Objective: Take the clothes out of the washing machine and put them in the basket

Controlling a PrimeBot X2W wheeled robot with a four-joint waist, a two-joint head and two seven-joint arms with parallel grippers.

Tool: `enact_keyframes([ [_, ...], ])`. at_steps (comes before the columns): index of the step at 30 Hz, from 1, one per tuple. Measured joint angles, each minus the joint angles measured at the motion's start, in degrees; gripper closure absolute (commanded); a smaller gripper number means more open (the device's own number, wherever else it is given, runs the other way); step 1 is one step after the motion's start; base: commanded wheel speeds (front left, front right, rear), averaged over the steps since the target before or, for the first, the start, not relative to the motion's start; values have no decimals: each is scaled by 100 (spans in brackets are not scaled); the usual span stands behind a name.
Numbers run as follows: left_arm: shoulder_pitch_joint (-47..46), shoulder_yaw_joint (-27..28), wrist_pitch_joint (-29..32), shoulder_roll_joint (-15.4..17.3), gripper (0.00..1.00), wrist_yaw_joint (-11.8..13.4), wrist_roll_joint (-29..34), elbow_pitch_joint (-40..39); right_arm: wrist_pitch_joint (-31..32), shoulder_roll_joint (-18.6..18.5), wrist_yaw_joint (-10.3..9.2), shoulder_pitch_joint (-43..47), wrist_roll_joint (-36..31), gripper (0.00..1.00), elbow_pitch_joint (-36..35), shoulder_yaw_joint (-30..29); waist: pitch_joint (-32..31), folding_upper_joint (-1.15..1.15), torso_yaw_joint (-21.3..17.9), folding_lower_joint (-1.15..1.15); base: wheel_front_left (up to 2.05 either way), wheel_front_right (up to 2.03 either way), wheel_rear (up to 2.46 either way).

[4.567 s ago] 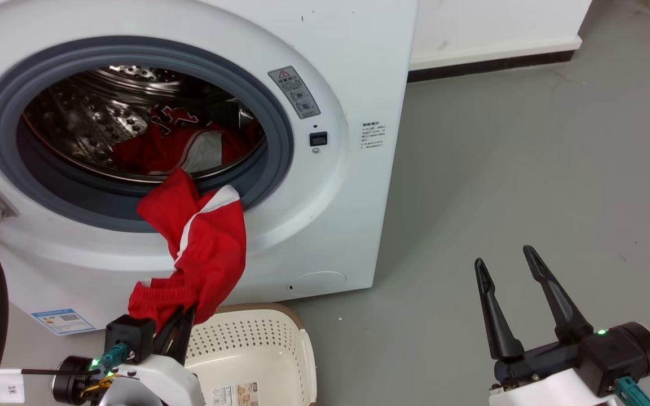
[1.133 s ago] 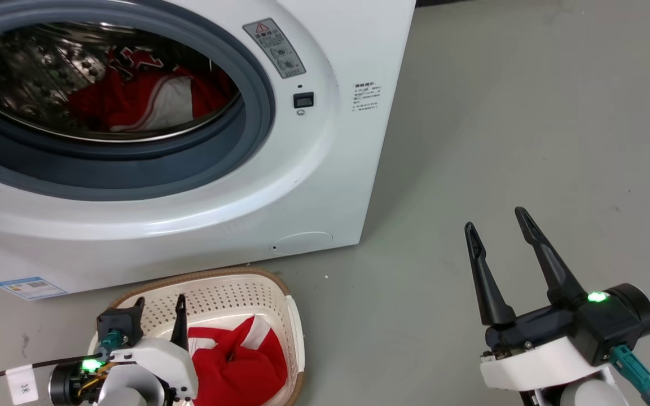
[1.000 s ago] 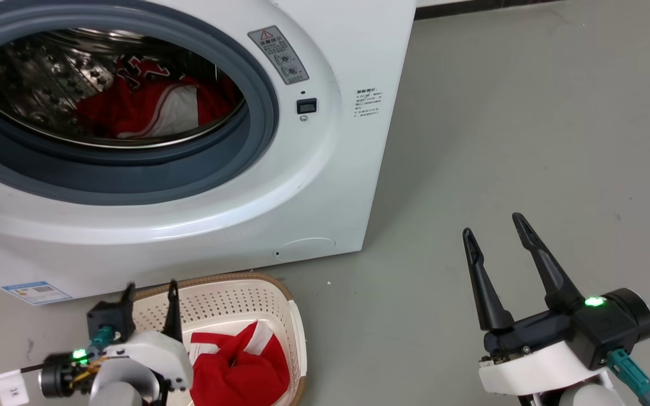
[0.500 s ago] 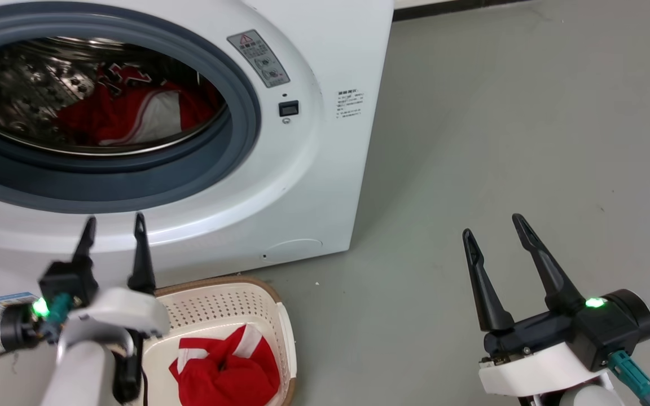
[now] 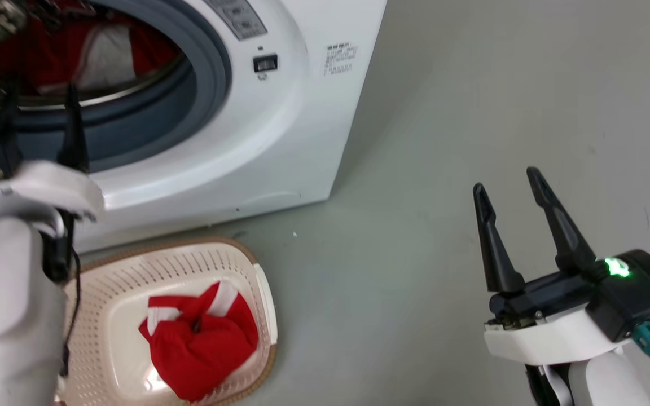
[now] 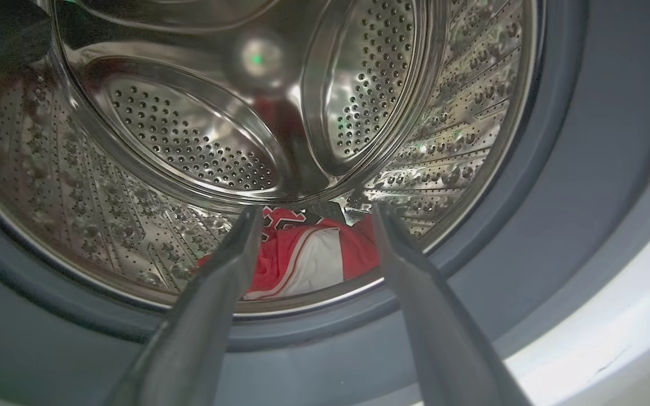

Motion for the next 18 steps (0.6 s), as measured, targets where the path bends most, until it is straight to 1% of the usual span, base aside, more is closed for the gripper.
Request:
enact_keyframes([
  [10, -1763, -261, 519, 483, 0, -178, 214, 859, 0, 0, 0, -494, 307, 0, -182, 65, 1003, 0, -209, 1, 0, 0, 0],
  [18, -3006, -424, 973, 754, 0, -241, 336, 1411, 0, -1, 0, -748, 488, 0, -337, -18, 1714, 0, -441, 1, 0, 0, 0],
])
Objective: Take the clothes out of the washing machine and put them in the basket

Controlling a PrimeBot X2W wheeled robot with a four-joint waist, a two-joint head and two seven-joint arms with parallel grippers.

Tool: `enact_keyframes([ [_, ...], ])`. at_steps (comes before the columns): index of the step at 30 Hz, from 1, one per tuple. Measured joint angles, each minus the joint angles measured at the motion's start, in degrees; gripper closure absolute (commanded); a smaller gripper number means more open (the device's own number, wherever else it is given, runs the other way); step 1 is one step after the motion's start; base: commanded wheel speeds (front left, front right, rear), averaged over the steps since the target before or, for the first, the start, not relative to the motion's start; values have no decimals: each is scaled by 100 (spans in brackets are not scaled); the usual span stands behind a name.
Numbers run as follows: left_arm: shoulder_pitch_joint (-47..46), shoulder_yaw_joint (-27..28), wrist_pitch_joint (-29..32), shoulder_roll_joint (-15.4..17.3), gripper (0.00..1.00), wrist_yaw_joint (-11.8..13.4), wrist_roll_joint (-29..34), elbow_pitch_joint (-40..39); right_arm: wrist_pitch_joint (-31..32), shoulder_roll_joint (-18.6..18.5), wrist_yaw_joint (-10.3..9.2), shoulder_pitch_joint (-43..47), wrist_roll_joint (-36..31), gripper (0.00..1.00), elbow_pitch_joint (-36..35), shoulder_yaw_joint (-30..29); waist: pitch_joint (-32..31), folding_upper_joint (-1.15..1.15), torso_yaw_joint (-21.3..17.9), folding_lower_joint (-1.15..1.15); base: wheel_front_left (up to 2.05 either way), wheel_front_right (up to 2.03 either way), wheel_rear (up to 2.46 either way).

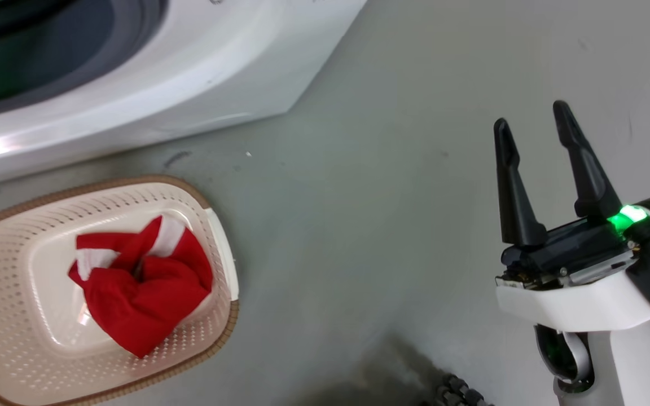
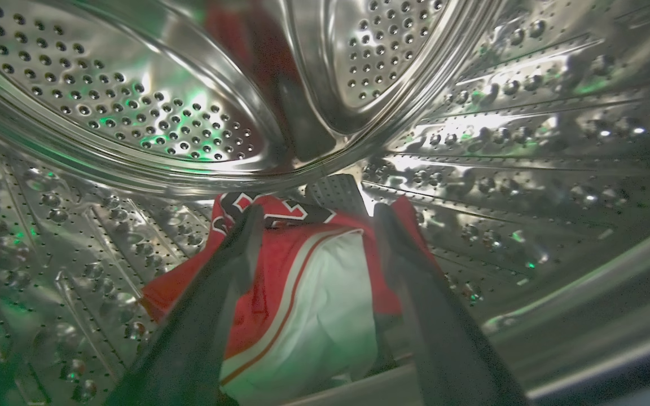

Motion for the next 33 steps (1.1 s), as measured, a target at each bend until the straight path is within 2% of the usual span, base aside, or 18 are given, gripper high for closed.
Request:
enact_keyframes([
  [7, -1203, -260, 808, 316, 0, -94, 214, 457, 0, 1, 0, -107, 190, 0, -154, -36, 491, 0, -209, 0, 0, 0, 0],
  [14, -2267, -643, 2109, 552, 0, -236, 334, 996, 0, 1, 0, -188, 330, 0, -303, -43, 849, 0, -369, 0, 0, 0, 0],
  [18, -2750, -909, 2900, 583, 0, -279, 204, 1241, 0, 1, 0, -234, 404, 0, -367, -54, 982, 0, -425, 0, 0, 0, 0],
  [26, -3403, -2061, 4356, 783, 0, -285, -371, 1287, 0, 1, 0, -249, 509, 0, -447, -60, 1177, 0, -518, 0, 0, 0, 0],
  [30, -3549, -2432, 4785, 1006, 0, -285, -657, 1252, 0, 2, 0, -251, 552, 0, -486, -55, 1283, 0, -565, 0, 0, 0, 0],
  [33, -3608, -2585, 4835, 1105, 0, -285, -821, 1211, 0, 1, 0, -259, 575, 0, -523, -62, 1365, 0, -592, 0, 0, 0, 0],
])
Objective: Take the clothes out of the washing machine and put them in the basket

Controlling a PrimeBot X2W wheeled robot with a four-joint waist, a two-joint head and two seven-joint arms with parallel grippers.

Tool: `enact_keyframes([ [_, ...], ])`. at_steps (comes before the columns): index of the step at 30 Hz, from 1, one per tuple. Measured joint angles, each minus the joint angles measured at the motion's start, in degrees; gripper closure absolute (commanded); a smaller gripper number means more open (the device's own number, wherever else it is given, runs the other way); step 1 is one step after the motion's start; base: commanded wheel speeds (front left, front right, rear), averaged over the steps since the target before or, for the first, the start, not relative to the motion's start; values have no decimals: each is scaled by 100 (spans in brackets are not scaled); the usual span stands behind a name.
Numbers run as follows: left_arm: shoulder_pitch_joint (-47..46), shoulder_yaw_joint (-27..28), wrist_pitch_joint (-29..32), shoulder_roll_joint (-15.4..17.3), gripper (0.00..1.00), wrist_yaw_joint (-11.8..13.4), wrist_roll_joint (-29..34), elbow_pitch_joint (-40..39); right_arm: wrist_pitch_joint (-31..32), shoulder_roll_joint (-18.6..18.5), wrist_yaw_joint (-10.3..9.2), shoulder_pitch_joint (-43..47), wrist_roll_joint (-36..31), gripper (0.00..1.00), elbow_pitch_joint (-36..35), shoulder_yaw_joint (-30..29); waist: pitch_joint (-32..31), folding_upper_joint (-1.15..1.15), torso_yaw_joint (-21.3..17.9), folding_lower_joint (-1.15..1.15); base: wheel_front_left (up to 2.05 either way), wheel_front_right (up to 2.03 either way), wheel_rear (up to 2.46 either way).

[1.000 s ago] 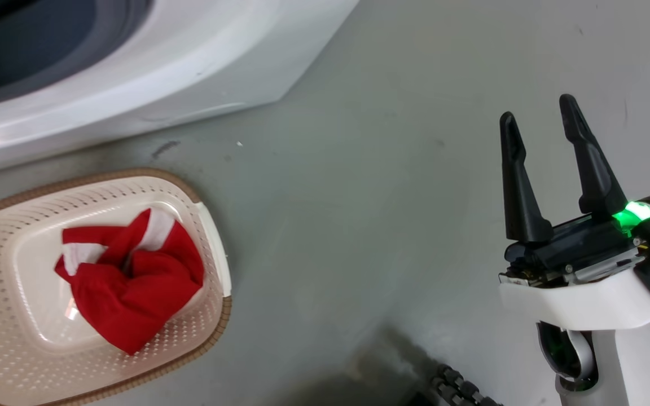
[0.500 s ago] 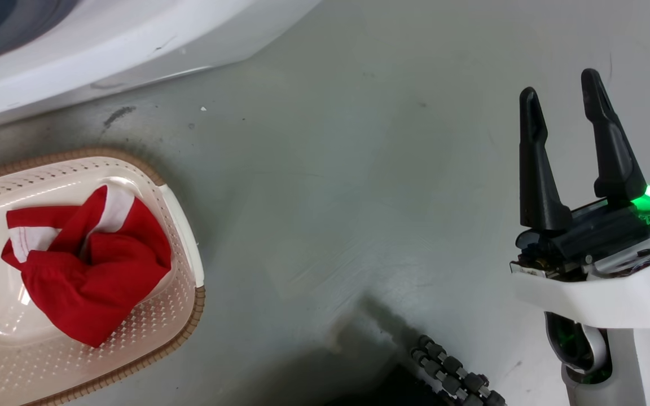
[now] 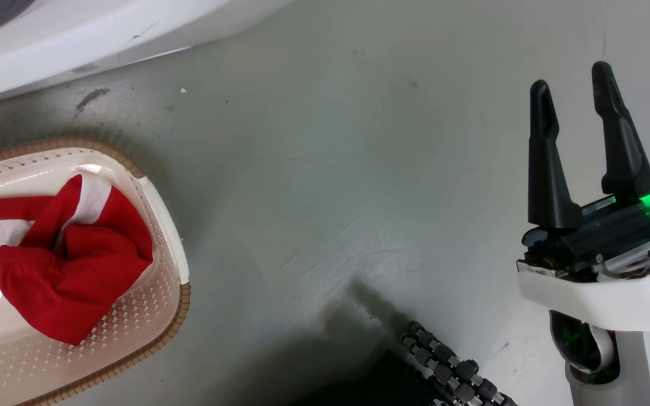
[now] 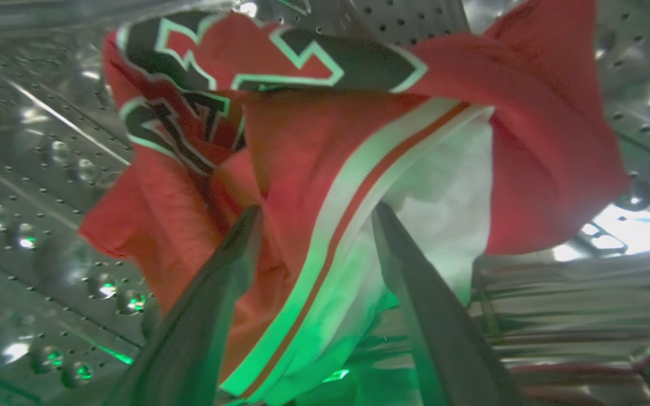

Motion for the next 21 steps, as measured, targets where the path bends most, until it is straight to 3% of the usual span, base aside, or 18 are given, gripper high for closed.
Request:
enact_keyframes([
  [20, -201, -500, -464, 12, 0, 0, -218, 480, 0, 0, 0, -4, 45, 0, -92, -111, 238, 0, 63, -1, 1, 1, 1],
  [21, -226, -579, -622, 15, 65, 0, -186, 491, 0, 1, 0, 3, 44, 0, -93, -99, 251, 0, 72, -1, 0, 0, 0],
])
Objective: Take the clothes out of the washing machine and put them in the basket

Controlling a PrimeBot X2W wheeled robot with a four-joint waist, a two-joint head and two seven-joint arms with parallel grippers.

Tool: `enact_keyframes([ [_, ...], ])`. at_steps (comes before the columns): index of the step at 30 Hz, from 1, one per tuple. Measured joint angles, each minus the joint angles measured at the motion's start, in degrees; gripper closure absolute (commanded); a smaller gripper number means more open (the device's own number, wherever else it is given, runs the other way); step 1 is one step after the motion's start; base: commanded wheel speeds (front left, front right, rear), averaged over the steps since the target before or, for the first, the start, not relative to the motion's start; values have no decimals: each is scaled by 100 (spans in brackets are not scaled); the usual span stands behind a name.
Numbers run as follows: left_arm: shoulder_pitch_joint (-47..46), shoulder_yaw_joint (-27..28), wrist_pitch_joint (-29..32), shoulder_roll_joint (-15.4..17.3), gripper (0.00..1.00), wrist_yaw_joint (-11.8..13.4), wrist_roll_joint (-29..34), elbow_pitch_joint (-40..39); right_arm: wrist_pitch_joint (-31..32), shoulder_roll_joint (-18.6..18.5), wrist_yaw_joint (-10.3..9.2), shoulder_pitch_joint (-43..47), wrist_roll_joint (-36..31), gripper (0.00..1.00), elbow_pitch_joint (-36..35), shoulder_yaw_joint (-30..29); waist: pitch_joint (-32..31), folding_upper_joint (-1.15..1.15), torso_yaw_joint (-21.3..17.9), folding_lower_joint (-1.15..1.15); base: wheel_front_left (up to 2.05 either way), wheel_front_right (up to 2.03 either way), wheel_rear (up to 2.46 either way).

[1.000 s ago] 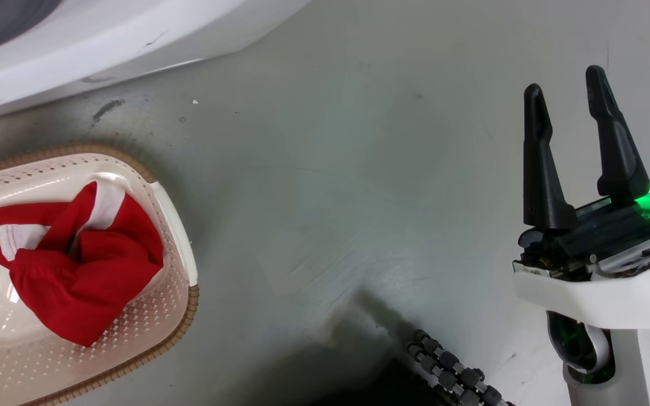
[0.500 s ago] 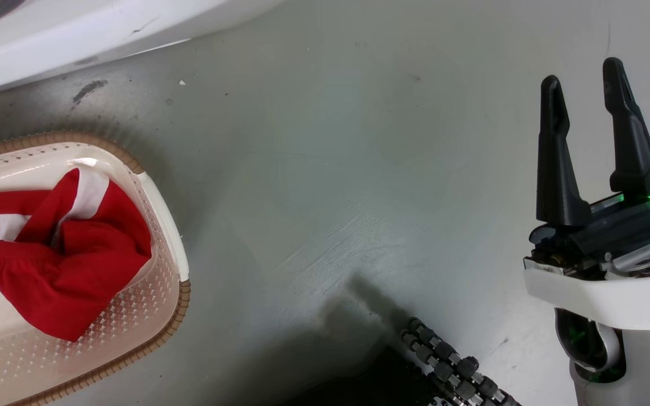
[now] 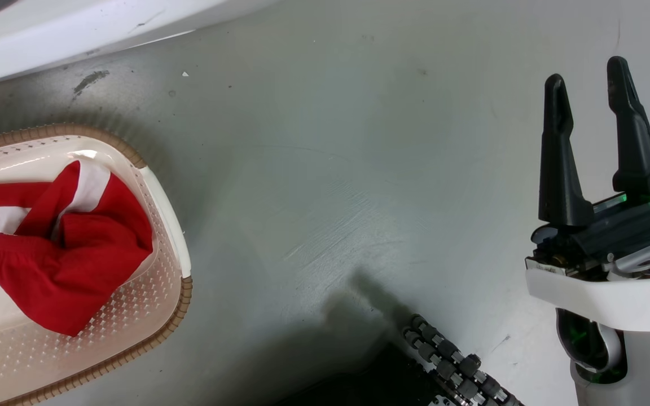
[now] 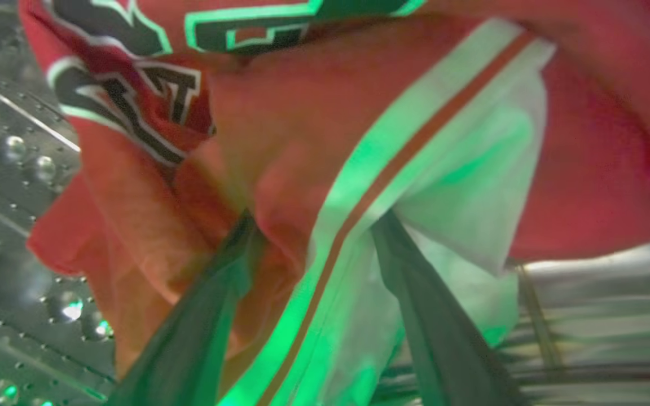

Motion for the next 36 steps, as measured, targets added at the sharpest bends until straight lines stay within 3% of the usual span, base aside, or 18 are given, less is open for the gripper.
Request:
enact_keyframes([
  [1, -9, -33, -79, 2, 100, 0, 5, 5, 0, -1, 0, -2, 0, 0, 1, 1, 2, 0, -1, 0, 0, 0, 0],
  [9, -20, -174, -641, 78, 100, 0, -91, 211, 0, 0, 0, -47, 12, 0, 25, 90, -117, 0, -66, 0, 0, 0, 0],
  [18, 668, -164, -1973, 55, 100, 0, -524, 312, 0, -1, 0, -80, -114, 0, 171, 131, -618, 0, -25, 0, 0, 0, 0],
  [36, 2736, -121, -4488, -553, 100, 40, -1200, 653, 0, 1, 0, 255, -591, 0, 442, 176, -1956, 0, 427, 0, 0, 0, 0],
])
